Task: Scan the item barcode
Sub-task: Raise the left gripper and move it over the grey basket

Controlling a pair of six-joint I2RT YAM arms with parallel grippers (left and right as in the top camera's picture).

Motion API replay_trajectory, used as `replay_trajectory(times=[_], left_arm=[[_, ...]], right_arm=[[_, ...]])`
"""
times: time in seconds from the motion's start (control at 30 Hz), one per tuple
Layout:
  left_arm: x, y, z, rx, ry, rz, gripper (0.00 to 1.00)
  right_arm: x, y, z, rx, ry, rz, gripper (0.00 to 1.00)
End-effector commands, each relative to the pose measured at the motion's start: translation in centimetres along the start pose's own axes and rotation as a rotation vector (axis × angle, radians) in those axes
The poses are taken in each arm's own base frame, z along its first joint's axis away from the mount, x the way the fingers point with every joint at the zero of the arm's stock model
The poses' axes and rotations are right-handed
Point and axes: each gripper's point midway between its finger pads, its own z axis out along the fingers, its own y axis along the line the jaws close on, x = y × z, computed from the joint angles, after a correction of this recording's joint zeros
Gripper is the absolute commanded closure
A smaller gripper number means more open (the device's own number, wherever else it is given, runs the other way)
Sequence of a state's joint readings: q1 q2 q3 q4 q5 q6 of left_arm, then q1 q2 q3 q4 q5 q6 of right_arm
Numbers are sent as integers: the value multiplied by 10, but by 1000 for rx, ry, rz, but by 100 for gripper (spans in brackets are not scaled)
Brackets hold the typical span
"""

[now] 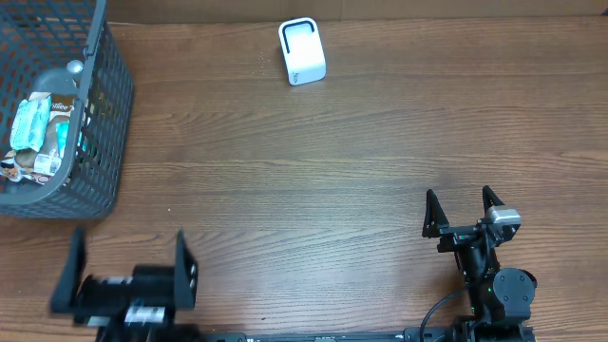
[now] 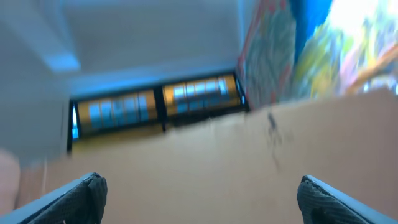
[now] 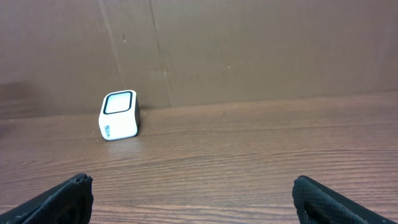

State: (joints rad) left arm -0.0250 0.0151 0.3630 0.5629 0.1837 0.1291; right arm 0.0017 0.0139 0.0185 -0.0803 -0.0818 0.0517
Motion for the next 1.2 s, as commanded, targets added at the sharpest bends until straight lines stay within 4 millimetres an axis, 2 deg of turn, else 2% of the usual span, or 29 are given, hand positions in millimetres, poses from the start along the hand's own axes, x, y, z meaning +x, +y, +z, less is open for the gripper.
replay_trajectory(times=[0.0, 0.13, 0.23, 0.37, 0.53, 0.63, 0.8, 0.93, 1.17], left_arm=[[-54, 2, 5, 16, -113, 57, 0], [-98, 3, 17, 52, -169, 70, 0], [-113, 7, 32, 60, -141, 64, 1], [-116, 13, 62, 80, -13, 35, 0], [-101, 11, 106, 165, 198, 15, 0], [-86, 5, 131, 235, 320, -16, 0], [-49, -3, 164, 339, 514, -45, 0], [0, -5, 182, 381, 690, -62, 0], [105, -4, 188, 367, 962, -82, 0]], right_arm=[[2, 2, 0, -11, -2, 0, 0], [2, 2, 0, -11, -2, 0, 0], [2, 2, 0, -11, -3, -1, 0], [2, 2, 0, -11, -2, 0, 0], [2, 2, 0, -11, -2, 0, 0], [2, 2, 0, -11, -2, 0, 0], [2, 2, 0, -11, -2, 0, 0], [2, 2, 0, -11, -2, 0, 0], [2, 2, 0, -11, -2, 0, 0]])
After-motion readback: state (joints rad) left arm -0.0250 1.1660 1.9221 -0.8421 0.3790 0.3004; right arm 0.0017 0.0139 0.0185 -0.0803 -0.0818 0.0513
